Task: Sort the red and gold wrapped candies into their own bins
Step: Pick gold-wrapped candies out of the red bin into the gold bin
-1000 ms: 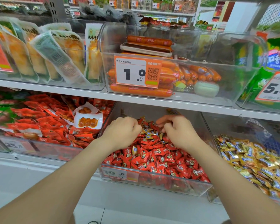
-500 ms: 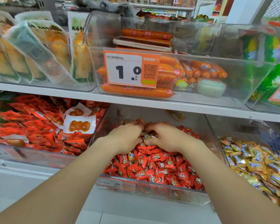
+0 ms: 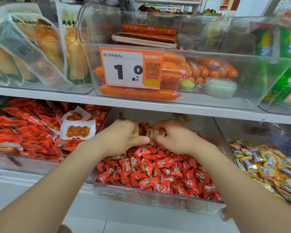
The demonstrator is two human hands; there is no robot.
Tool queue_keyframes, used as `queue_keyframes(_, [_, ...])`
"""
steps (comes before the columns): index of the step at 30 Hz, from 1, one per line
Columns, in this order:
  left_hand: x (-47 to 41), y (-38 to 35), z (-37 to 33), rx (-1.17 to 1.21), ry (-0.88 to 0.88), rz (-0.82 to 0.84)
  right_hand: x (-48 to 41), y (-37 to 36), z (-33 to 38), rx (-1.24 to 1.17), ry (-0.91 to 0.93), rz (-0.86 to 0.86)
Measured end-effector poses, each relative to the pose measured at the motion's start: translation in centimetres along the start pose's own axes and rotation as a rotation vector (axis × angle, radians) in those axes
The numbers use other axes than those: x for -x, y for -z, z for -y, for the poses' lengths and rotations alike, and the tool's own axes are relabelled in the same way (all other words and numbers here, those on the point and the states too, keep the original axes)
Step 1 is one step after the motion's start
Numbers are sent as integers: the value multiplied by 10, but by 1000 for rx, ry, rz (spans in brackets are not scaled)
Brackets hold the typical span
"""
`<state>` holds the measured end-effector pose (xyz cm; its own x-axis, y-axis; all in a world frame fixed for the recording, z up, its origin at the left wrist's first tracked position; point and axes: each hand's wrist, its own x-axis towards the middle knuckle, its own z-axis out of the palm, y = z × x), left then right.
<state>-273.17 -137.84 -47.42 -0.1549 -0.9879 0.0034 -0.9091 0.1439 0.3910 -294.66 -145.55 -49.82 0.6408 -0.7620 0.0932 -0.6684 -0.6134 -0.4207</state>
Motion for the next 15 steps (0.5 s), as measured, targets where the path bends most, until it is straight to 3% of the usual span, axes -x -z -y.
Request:
queue_keyframes(4, [8,7,2,15,9,4,18,19,13,-103,-85,-63])
queue_keyframes(12, [30,4,-6,-98,59,304,34,29,23,-478,-493,-142])
queue_keyframes(15, [33,5,-11,-147,32,275,39,23,19,-243,-420,-43])
